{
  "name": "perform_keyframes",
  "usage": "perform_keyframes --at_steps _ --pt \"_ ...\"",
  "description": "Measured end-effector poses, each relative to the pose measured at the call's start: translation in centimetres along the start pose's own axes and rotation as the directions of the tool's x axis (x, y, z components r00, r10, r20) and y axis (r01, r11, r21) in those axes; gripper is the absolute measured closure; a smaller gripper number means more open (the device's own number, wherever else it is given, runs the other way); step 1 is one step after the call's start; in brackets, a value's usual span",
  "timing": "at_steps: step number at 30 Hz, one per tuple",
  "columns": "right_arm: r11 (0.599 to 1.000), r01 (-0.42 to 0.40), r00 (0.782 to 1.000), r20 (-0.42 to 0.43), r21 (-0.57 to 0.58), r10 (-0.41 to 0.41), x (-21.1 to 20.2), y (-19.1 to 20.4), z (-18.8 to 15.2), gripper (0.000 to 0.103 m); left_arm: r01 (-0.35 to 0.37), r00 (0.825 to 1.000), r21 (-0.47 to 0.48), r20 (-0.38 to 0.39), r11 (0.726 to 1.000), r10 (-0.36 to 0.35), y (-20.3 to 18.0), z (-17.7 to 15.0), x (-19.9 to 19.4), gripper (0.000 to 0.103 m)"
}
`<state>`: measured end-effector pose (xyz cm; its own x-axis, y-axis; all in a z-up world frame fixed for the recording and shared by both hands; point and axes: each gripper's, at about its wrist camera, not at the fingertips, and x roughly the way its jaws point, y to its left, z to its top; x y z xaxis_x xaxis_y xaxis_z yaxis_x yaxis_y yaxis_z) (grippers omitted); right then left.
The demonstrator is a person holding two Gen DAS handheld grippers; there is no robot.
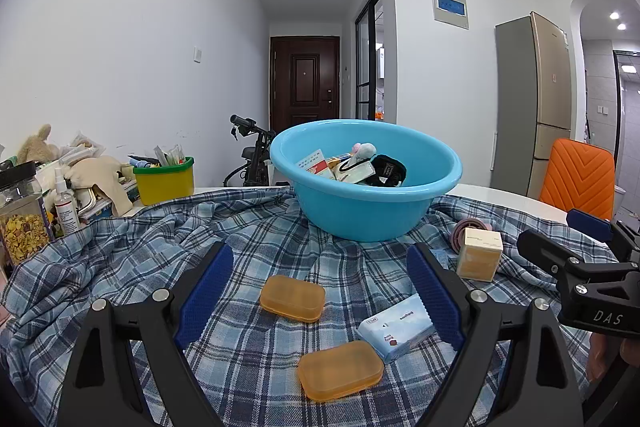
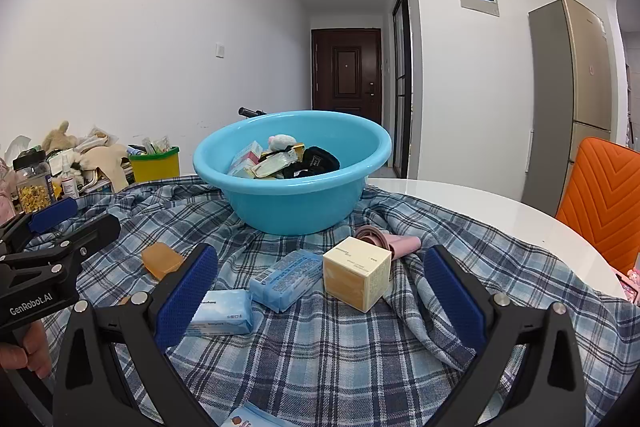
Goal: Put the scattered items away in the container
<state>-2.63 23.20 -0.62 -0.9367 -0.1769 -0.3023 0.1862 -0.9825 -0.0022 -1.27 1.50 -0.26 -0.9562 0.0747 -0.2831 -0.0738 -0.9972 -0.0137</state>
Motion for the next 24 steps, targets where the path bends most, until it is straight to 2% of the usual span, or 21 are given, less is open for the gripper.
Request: perform_keyframes --at_steps 9,13,24 --pt "1.0 0.004 1.0 0.0 0.002 -0.004 0.06 0.01 -0.01 0.0 0.0 1.0 0.0 0.0 1.0 0.0 -0.02 -0.01 0.02 0.012" --pt "1.0 0.004 1.0 0.0 0.002 -0.004 0.05 -0.02 -0.01 0.0 0.0 1.0 -0.001 0.001 1.0 0.0 -0.02 -0.01 0.0 0.002" --pt "1.0 0.004 1.0 0.0 0.002 -0.004 0.04 -0.01 0.0 0.0 -0.001 1.0 -0.001 0.002 1.0 0.001 -0.05 -0.02 -0.05 0.002"
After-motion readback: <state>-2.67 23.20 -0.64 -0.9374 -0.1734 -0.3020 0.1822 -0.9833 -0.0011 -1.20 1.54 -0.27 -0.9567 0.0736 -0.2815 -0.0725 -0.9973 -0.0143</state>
